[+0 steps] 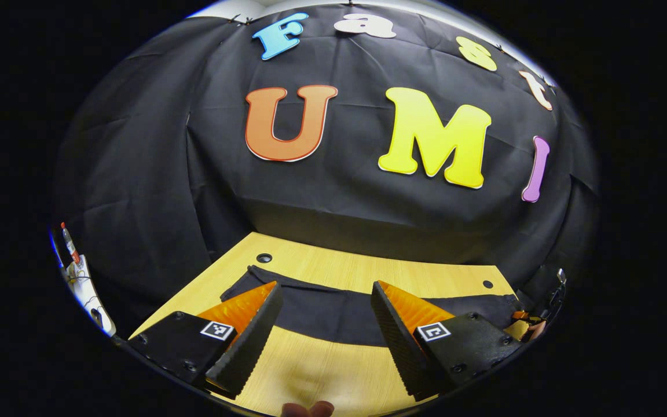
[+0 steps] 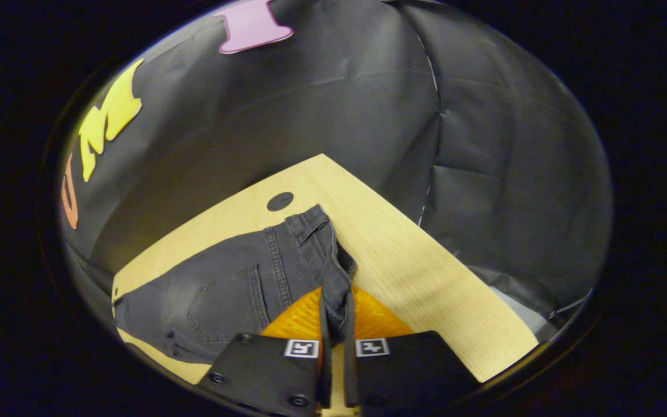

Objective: Grasp the waist and the cuffs of the jeans and fold them to make the two legs overlap; first hold the waist and fold one-third of the jeans toward the cuffs, then hold the cuffs and fold the remaining one-third in the same direction to finish folding.

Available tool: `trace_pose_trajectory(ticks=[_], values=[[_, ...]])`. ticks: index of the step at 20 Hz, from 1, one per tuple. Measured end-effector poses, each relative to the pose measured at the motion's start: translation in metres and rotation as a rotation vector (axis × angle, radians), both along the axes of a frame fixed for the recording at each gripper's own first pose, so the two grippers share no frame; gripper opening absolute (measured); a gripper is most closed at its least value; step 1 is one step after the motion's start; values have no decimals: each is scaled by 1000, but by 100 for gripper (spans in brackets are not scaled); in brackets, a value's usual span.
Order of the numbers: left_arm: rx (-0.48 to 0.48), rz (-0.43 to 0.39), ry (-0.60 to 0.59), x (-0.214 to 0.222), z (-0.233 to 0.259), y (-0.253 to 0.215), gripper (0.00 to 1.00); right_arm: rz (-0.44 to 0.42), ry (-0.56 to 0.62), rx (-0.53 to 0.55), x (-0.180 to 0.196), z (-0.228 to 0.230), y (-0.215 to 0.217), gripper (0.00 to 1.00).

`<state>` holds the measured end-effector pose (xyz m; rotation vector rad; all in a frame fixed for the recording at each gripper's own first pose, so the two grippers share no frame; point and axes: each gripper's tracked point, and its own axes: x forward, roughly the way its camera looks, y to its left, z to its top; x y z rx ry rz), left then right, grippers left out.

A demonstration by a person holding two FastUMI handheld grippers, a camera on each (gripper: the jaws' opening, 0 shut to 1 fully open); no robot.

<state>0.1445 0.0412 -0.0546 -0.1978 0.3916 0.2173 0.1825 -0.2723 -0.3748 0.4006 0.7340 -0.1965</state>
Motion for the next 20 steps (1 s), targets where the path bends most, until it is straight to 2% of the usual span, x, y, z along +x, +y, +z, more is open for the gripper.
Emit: trace_pose_trajectory(ticks=[1,2,3,4,5,6,7,8,10,13,14,15,16,17,19,20], values=[[-9,5,0,-2,-2,3,99,14,-5,-14,2,11,3,4],[-21,11,-1,-4,-5,8,99,29,-21,-22,4,25,7,8],[-35,18,-4,-5,-8,13,99,45,-41,-29,-1,44,12,8],[-52,24,-1,-6,-12,18,99,61,-61,-43,-4,64,20,4],[-64,27,0,-8,-15,21,99,76,-83,-56,-10,87,30,4],[-79,30,0,-10,-18,25,99,91,-109,-63,-11,111,44,8],[-93,31,-2,-12,-20,29,99,110,-138,-76,-10,132,61,4],[-110,36,-4,-14,-23,33,99,133,-174,-92,-9,154,79,8],[-146,56,-15,-19,-27,46,99,191,-248,-114,-10,196,125,8],[-170,91,-21,-33,-31,68,99,268,-333,-83,-14,248,206,7],[-164,104,-22,-38,-31,78,99,292,-348,-59,-15,259,234,8],[-152,117,-22,-46,-32,89,99,320,-362,-47,-16,263,259,4],[-139,128,-25,-53,-31,100,99,352,-365,-47,-19,263,284,8],[-125,139,-25,-60,-32,111,99,390,-364,-47,-21,256,298,4],[-97,164,-21,-74,-32,130,99,464,-355,-45,-22,246,357,12],[-91,175,-15,-80,-33,137,99,498,-348,-56,-23,236,382,12]])
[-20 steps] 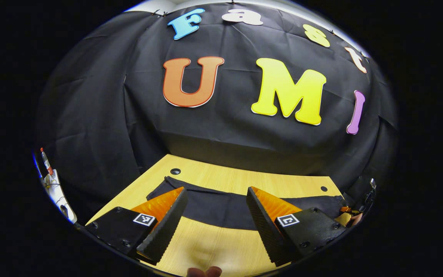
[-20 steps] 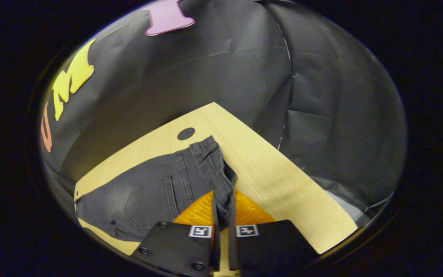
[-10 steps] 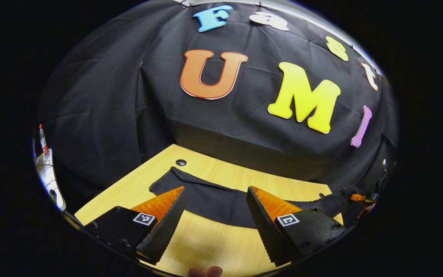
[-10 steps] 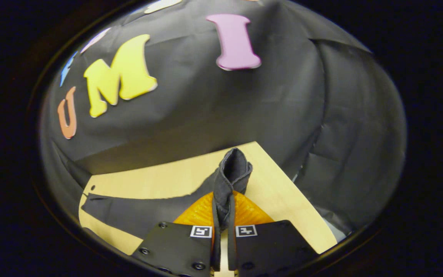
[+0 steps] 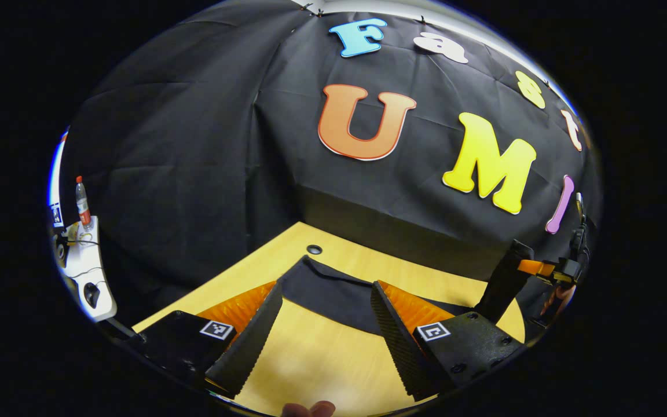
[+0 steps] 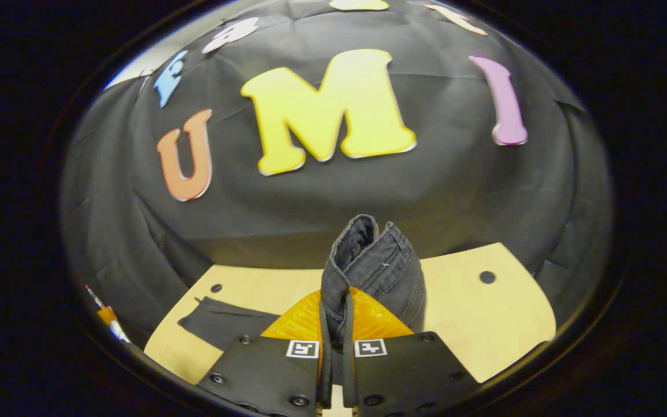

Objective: Grasp the waist and the cuffs of the jeans and fold them to make the two legs overlap; first hold the waist and fold one-third of the jeans toward the cuffs, then hold the cuffs and fold the remaining one-third in the same direction to finish folding.

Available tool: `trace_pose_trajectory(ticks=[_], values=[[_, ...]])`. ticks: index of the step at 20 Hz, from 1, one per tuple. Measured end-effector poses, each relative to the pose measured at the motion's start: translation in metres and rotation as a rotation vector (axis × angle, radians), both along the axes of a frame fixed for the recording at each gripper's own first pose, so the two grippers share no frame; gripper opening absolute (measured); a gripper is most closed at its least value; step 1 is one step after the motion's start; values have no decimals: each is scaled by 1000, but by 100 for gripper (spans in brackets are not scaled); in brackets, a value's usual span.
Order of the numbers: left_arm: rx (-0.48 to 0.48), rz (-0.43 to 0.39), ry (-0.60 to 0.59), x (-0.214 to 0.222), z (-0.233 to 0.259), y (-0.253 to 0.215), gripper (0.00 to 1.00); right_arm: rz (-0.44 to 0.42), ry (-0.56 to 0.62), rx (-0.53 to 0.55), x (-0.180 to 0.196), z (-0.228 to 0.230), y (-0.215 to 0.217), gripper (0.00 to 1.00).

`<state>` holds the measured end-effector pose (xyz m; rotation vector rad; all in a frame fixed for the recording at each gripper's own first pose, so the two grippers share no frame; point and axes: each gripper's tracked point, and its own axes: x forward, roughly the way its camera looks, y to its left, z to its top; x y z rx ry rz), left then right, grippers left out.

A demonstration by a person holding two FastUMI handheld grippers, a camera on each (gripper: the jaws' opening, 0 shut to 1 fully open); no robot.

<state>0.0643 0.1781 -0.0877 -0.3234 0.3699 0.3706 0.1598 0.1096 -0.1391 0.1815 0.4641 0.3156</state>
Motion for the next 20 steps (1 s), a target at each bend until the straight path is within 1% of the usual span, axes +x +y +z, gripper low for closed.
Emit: trace_pose_trajectory(ticks=[2,3,5,6,7,8,10,12,14,15,16,17,18,20], values=[[-17,20,21,-13,-5,6,99,67,22,-50,-8,-31,43,12],[-24,32,36,-19,-10,7,99,100,38,-77,-10,-53,67,8],[-36,47,60,-32,-16,10,99,158,78,-152,-15,-106,107,7],[-38,50,67,-37,-17,11,99,187,101,-194,-19,-132,122,4],[-41,54,78,-40,-19,11,99,217,117,-248,-25,-157,134,8],[-50,53,93,-42,-23,10,99,253,122,-299,-28,-178,145,8],[-51,55,111,-50,-26,9,99,283,127,-363,-30,-201,156,8],[-55,57,111,-50,-28,9,99,275,152,-356,-29,-211,159,8],[-78,56,114,-47,-33,7,99,273,171,-338,-27,-210,158,8],[-93,57,116,-46,-37,8,99,290,173,-319,-29,-209,162,12],[-108,59,117,-43,-37,8,99,313,184,-287,-33,-205,168,20],[-121,62,118,-41,-41,8,99,325,185,-262,-36,-199,172,34],[-129,61,116,-38,-43,10,100,331,186,-245,-37,-193,171,37],[-150,49,110,-29,-49,12,100,337,222,-168,-53,-177,173,67]])
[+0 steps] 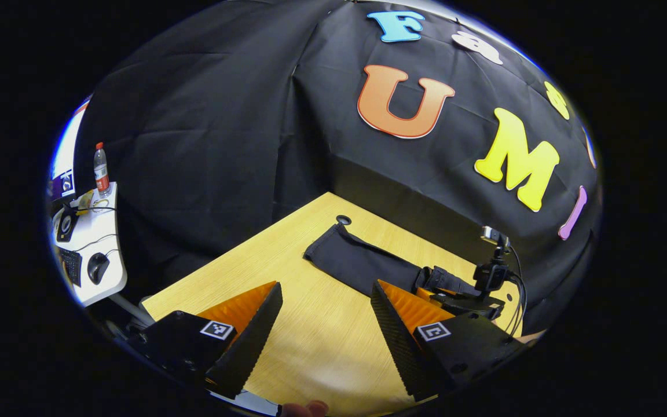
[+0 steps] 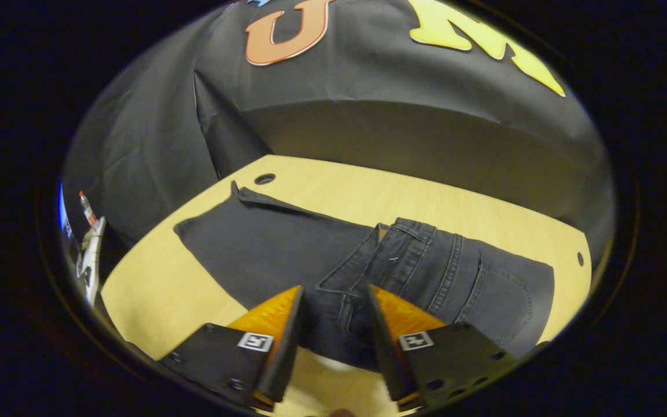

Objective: Grasp the waist and the cuffs of the jeans and fold them to make the two legs overlap; first hold the waist and fold one-third of the jeans toward the cuffs, then hold the cuffs and fold the remaining one-third in the same direction to finish folding.

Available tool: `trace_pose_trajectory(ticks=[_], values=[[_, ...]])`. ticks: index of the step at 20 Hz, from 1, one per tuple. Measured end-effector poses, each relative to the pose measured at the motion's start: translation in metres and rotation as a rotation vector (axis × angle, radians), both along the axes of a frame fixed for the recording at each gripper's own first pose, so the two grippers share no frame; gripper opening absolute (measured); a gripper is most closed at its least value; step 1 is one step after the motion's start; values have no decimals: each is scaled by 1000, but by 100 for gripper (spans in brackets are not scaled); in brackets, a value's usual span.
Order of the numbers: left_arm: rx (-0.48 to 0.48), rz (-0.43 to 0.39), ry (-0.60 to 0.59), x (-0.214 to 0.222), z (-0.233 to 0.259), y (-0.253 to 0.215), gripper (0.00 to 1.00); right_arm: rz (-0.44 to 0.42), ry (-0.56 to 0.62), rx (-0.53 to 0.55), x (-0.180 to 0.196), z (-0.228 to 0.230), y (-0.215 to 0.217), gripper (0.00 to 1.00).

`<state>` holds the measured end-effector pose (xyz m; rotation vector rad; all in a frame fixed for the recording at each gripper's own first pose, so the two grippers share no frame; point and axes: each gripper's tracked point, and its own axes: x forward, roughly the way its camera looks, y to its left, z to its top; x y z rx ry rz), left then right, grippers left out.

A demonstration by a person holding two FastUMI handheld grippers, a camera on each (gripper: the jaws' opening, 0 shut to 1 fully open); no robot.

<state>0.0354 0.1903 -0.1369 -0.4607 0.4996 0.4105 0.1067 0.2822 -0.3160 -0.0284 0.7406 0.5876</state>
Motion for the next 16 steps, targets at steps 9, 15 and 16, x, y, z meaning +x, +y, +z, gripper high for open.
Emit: trace_pose_trajectory(ticks=[9,15,16], values=[[-374,-68,-113,71,-44,15,99,-126,-118,124,-24,137,-105,92],[-750,96,-159,130,-99,37,99,-232,-219,56,-41,217,-198,97],[-787,131,-154,134,-110,42,100,-247,-239,39,-44,225,-210,97]])
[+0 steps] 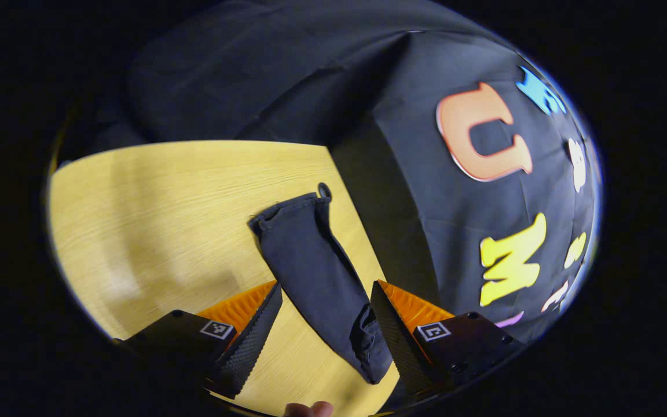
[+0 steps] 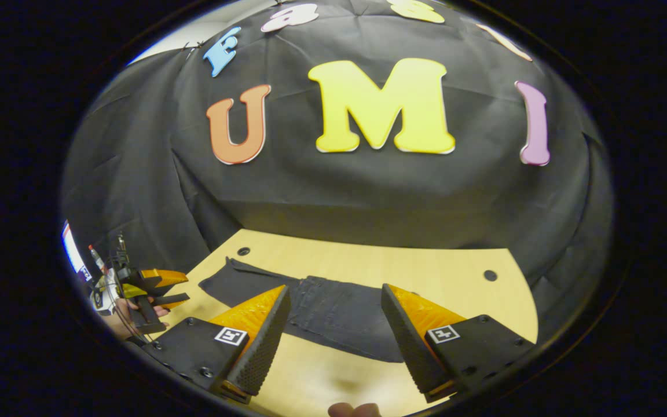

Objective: Grasp the waist and the cuffs of the jeans and fold them to make the two legs overlap; first hold the waist and fold one-third of the jeans toward the cuffs, then hold the cuffs and fold the remaining one-third in the same direction to finish folding.

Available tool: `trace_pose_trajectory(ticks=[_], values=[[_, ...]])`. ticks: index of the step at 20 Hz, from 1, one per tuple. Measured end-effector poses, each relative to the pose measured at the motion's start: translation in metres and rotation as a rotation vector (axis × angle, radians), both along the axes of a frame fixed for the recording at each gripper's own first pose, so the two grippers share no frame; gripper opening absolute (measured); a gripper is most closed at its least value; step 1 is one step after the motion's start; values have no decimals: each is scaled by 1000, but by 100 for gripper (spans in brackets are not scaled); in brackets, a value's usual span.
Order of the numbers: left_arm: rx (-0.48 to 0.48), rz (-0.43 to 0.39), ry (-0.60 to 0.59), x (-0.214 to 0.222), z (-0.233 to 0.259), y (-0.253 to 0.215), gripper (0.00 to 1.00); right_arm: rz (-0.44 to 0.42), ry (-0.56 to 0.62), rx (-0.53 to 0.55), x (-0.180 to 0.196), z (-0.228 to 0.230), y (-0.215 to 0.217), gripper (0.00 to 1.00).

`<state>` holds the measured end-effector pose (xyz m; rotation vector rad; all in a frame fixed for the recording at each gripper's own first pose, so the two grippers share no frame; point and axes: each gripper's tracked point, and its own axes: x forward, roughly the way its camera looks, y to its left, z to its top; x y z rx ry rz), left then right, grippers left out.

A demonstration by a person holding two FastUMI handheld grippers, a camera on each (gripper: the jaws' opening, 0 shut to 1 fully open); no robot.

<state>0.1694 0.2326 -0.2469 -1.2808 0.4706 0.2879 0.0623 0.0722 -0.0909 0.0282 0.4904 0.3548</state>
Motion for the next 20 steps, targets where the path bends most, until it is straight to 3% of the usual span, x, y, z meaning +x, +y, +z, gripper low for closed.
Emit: trace_pose_trajectory(ticks=[1,2,6,7,11,12,16,20], values=[[-39,29,15,3,-9,4,99,-17,-11,-15,-3,5,-12,93],[-68,55,37,9,-22,7,99,-27,-16,-30,-6,8,-21,97],[-133,129,88,20,-53,23,99,-83,53,-21,-18,-4,-43,93],[-134,133,97,20,-58,25,99,-98,62,-10,-18,-7,-48,97],[-134,130,41,41,-58,31,99,-144,68,-24,-19,-10,-65,97],[-143,130,19,49,-57,32,99,-156,69,-28,-19,-11,-69,93],[-240,197,-70,71,-53,44,100,-207,89,-34,-24,-15,-88,97],[-211,180,-51,84,-68,35,81,-239,101,-36,-30,-17,-101,97]])
